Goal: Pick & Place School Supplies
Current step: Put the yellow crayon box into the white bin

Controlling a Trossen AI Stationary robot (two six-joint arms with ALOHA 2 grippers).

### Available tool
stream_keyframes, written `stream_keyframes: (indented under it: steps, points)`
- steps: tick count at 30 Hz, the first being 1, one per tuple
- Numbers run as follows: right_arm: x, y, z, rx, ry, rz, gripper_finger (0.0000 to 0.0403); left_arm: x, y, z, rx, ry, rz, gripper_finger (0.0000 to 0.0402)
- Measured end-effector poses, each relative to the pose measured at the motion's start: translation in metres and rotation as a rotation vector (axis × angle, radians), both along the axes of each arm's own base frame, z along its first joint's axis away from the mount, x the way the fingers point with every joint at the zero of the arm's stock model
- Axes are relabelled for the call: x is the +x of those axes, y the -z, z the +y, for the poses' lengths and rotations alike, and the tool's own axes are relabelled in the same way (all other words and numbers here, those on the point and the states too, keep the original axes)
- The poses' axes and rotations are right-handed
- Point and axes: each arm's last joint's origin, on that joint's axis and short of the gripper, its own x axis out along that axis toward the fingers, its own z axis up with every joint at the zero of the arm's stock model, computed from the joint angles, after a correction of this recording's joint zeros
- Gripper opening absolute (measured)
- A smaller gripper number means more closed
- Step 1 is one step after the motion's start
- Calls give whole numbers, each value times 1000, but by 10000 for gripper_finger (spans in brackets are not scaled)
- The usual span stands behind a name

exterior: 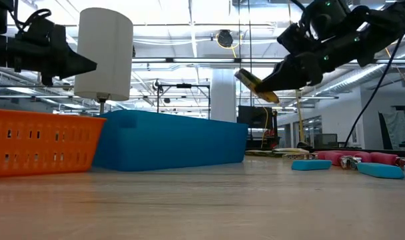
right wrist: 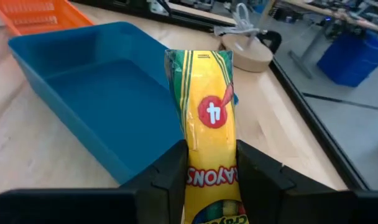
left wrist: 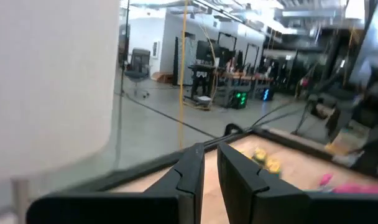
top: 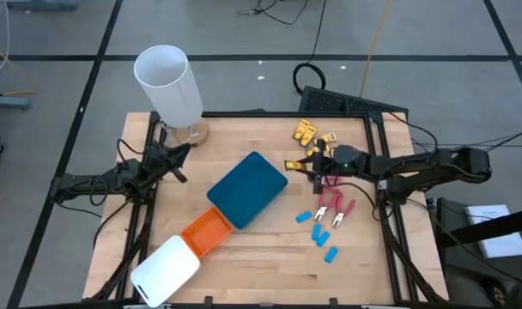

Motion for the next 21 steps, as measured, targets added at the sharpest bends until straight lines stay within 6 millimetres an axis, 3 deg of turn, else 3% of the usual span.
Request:
stream_keyframes:
  steps: [7,14,21]
  points:
    - [7,2,15,-121,52,-2,114,0,0,0,-132,21,-105,49]
    - [16,4,20,-232,40,-33,114,3,-2,-5,-276,274,-217,49]
    - [21,4,20,-266,35,-65,114,4,2,-5,-284,238,-179,49]
